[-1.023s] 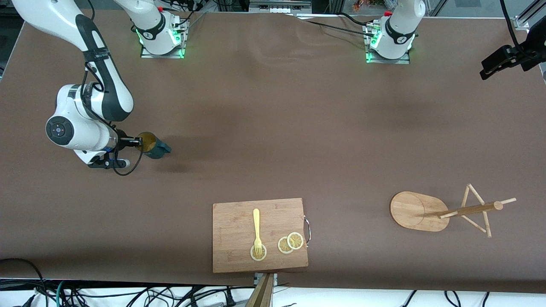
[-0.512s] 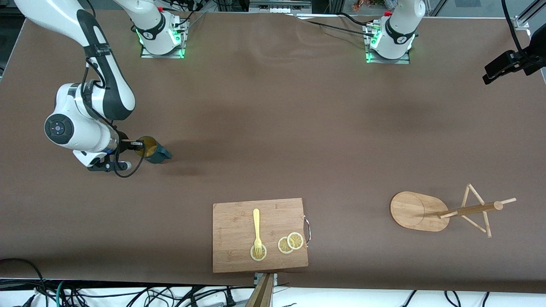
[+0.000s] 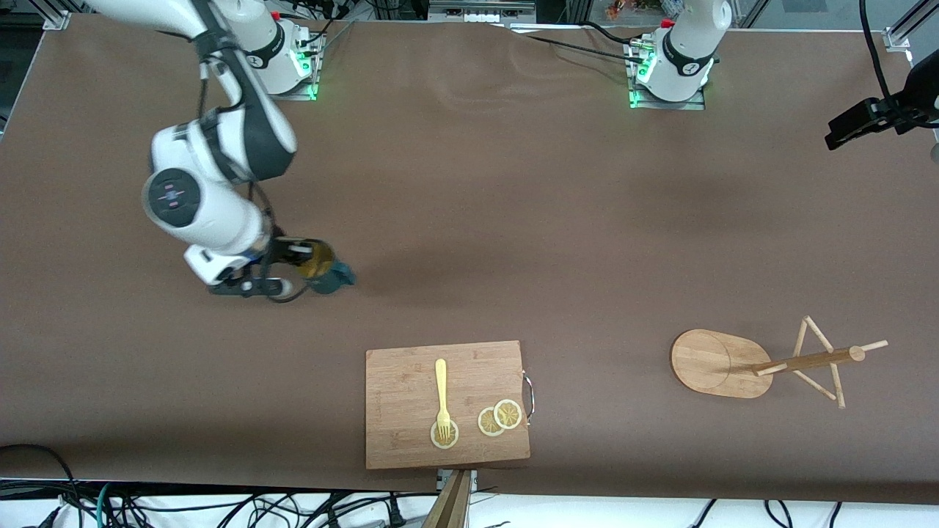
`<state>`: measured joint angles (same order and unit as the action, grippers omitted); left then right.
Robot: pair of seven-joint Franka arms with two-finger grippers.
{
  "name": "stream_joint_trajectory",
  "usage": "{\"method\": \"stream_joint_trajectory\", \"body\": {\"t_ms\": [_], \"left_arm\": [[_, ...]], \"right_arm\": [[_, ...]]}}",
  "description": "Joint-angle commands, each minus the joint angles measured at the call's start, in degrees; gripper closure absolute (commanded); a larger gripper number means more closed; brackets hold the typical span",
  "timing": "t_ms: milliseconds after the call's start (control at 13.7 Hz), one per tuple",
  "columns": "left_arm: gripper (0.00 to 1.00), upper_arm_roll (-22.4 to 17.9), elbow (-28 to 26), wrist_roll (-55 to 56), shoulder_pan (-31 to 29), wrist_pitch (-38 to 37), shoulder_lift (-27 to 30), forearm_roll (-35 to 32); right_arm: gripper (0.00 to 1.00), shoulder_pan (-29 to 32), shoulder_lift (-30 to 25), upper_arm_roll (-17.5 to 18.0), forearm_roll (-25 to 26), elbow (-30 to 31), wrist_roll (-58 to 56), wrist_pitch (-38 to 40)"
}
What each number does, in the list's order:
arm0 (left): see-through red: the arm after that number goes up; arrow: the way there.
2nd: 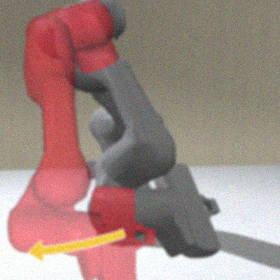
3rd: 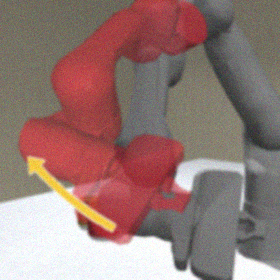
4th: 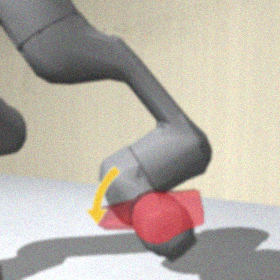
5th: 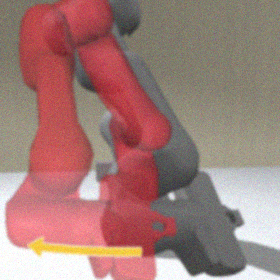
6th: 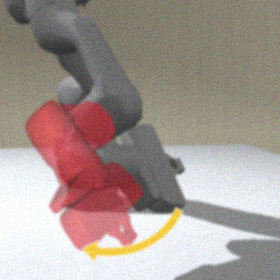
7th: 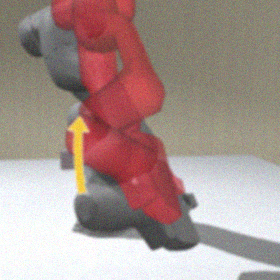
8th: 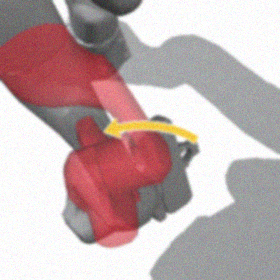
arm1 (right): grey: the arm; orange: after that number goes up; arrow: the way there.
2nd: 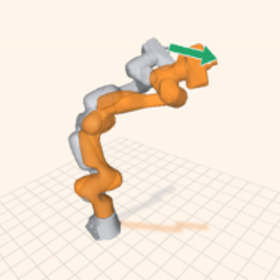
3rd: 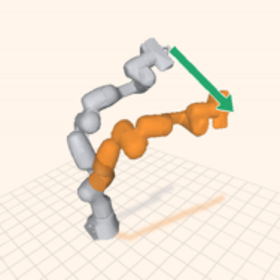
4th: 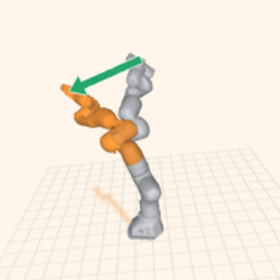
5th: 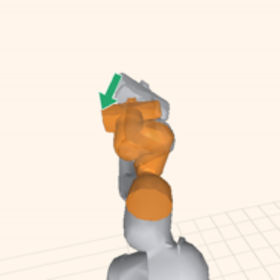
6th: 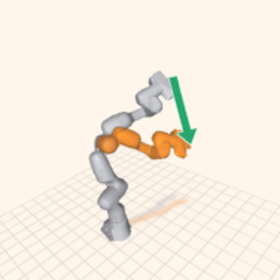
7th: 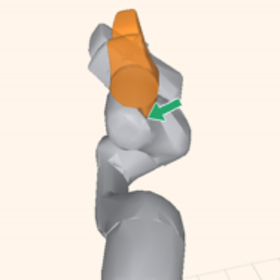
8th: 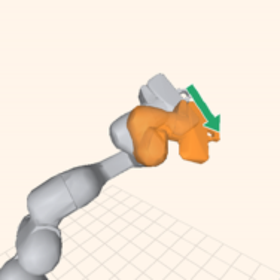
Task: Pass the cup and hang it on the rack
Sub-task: 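Carry the mug toward table center while the left gripper approaches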
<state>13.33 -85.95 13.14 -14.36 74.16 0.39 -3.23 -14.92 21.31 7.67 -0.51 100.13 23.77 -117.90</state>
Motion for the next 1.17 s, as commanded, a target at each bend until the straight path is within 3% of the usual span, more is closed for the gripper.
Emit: {"method": "stream_joint_trajectory", "body": {"t_ms": [0,292,658,1096], "left_arm": [[0.0,1.0,-1.5,-2.1,-0.5,-2.7,-0.2,-1.0],[0.0,1.1,-10.4,-3.8,-0.7,2.1,2.3,2.7],[0.0,1.1,-17.2,-4.1,-0.7,6.4,5.1,4.8],[0.0,0.7,-39.4,-9.0,-0.8,24.2,16.6,5.0]], "right_arm": [[1.0,-6.7,5.7,-0.5,-0.6,-7.7,9.9,1.6],[1.0,-14.9,11.5,-0.5,-5.6,-15.7,24.7,1.5],[1.0,-22.7,17.8,-0.6,-5.3,-23.7,33.0,0.9],[1.0,-29.5,23.9,-0.6,-5.4,-26.3,36.1,-3.2]]}}
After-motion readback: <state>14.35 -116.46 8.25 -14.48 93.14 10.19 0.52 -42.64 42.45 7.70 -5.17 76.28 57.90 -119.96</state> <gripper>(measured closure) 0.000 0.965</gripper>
